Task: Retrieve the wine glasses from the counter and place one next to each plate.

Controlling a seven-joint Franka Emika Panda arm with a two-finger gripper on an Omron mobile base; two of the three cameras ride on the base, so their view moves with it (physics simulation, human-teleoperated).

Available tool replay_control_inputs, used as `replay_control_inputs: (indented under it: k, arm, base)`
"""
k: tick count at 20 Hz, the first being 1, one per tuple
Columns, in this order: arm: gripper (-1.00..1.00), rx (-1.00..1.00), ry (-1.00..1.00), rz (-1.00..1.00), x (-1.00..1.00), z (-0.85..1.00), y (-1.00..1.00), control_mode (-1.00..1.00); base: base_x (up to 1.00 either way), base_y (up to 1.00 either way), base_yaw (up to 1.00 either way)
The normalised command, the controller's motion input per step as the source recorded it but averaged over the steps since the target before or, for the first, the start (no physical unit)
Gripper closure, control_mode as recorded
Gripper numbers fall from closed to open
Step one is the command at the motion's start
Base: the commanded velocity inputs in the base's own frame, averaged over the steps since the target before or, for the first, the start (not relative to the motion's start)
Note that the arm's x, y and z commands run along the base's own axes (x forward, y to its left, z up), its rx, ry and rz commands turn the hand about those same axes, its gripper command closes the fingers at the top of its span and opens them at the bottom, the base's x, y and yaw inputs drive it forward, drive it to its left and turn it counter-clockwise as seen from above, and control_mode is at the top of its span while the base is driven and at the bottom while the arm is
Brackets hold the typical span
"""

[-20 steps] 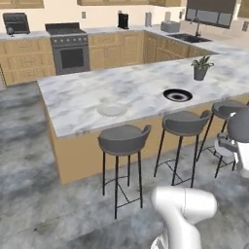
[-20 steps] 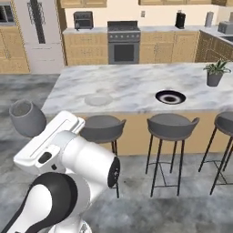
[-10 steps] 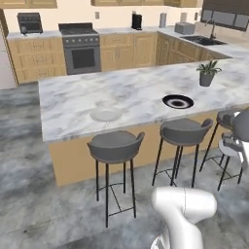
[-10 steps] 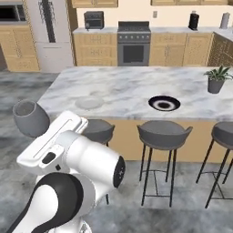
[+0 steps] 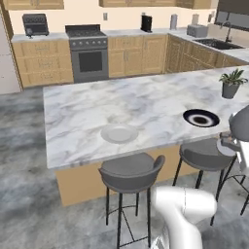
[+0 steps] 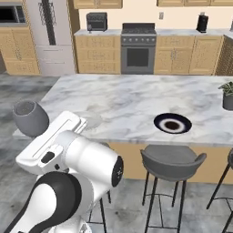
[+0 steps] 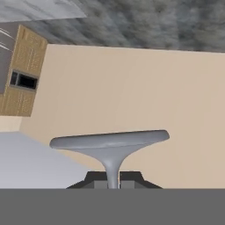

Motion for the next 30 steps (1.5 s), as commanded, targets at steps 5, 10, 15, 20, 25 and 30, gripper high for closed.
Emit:
replay_control_inputs:
  k: [5, 10, 15, 20, 25, 30]
  arm:
    - [1.0, 0.0, 0.0, 0.0, 0.0, 0.0, 0.0, 1.0]
    - [1.0, 0.0, 0.0, 0.0, 0.0, 0.0, 0.0, 1.0]
    - [1.0, 0.0, 0.0, 0.0, 0.0, 0.0, 0.0, 1.0]
    - [1.0, 0.0, 0.0, 0.0, 0.0, 0.0, 0.0, 1.0]
    - [1.0, 0.0, 0.0, 0.0, 0.0, 0.0, 0.0, 1.0]
    - [1.0, 0.0, 0.0, 0.0, 0.15, 0.0, 0.0, -1.0]
  base:
    - [0.86, -0.12, 0.18]
    - [0.91, -0.2, 0.29]
    - [0.63, -0.18, 0.25]
    - [0.48, -0.05, 0.2]
    - [0.47, -0.04, 0.14]
    - [0.53, 0.0, 0.0]
